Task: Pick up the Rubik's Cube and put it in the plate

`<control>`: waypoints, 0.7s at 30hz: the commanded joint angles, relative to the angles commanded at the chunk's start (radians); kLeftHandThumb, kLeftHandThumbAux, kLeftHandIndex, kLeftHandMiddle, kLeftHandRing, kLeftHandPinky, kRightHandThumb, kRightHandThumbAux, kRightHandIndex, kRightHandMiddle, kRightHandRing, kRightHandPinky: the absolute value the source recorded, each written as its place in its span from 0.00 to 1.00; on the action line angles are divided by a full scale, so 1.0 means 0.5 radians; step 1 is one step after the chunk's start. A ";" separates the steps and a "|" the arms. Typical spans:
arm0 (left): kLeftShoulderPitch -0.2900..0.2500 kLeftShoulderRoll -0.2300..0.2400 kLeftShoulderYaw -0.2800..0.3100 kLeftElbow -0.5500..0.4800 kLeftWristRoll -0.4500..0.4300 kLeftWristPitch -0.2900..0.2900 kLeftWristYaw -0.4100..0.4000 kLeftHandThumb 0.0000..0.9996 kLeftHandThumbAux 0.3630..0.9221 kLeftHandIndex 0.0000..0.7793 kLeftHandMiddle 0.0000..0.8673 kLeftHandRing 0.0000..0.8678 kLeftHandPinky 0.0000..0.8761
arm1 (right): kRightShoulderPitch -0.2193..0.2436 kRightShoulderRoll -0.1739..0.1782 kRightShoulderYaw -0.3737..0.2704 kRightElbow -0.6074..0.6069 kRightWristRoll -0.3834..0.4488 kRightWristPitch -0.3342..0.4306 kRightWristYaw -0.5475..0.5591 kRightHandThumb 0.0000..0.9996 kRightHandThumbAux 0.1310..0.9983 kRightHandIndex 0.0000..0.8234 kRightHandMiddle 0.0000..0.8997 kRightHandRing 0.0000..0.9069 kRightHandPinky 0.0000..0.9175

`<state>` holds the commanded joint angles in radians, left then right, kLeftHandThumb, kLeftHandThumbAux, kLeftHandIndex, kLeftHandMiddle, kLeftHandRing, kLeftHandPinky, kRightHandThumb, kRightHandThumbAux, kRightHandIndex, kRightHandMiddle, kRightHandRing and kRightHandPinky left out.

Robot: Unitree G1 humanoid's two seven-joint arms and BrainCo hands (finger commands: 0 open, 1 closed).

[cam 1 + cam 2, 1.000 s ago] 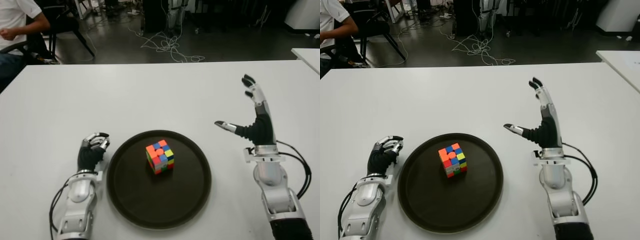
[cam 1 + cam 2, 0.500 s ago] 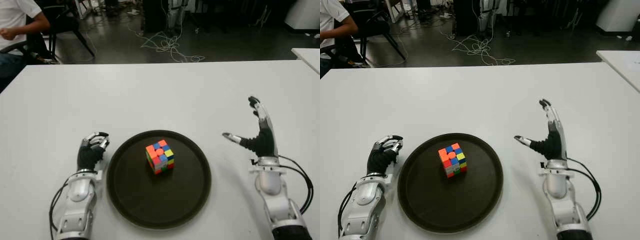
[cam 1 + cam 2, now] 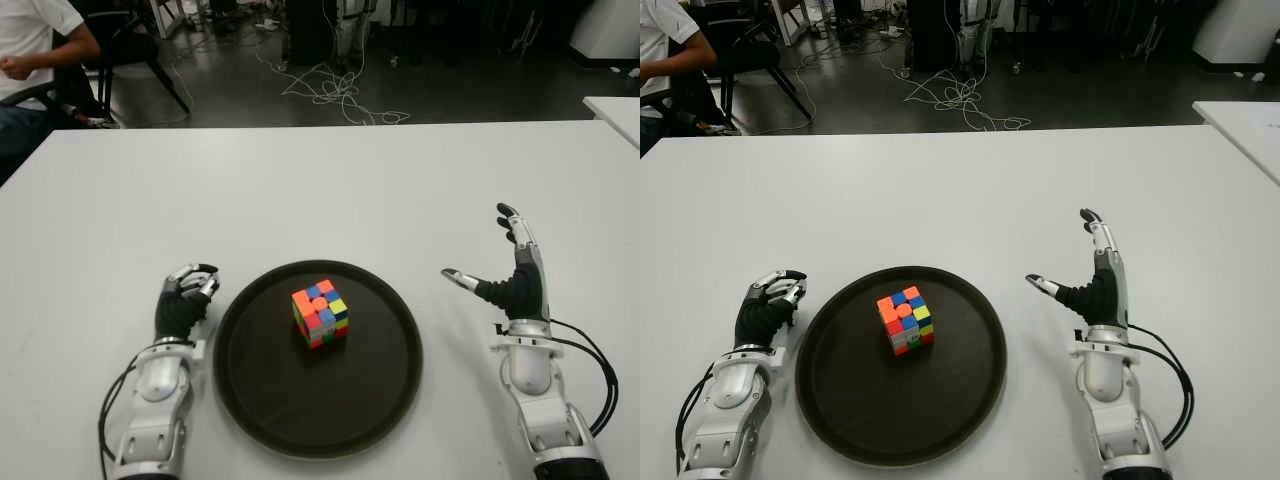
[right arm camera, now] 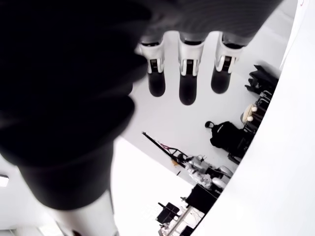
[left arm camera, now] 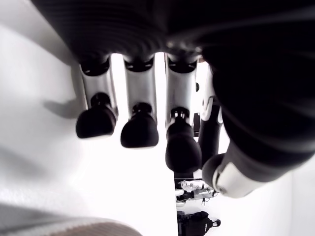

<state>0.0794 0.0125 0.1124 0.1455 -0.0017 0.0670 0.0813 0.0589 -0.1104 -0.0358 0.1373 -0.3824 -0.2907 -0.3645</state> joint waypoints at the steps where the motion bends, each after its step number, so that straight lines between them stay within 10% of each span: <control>1: -0.001 0.001 -0.001 0.005 0.003 -0.008 0.000 0.71 0.61 0.57 0.93 0.94 0.92 | 0.013 0.013 0.003 -0.017 0.024 0.016 0.018 0.00 0.91 0.14 0.16 0.15 0.16; 10: 0.004 -0.016 0.001 -0.006 0.009 -0.001 0.016 0.71 0.61 0.57 0.93 0.94 0.92 | 0.088 0.081 0.026 -0.117 0.195 0.129 0.134 0.00 0.89 0.17 0.19 0.17 0.16; 21: 0.018 -0.029 0.001 0.000 0.005 -0.012 0.023 0.71 0.61 0.57 0.93 0.94 0.93 | 0.164 0.150 0.036 -0.140 0.348 0.217 0.173 0.08 0.85 0.47 0.51 0.52 0.54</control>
<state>0.0883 -0.0021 0.1132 0.1454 0.0010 0.0609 0.0925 0.1411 -0.0353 -0.0176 0.0674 -0.2083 -0.1820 -0.2781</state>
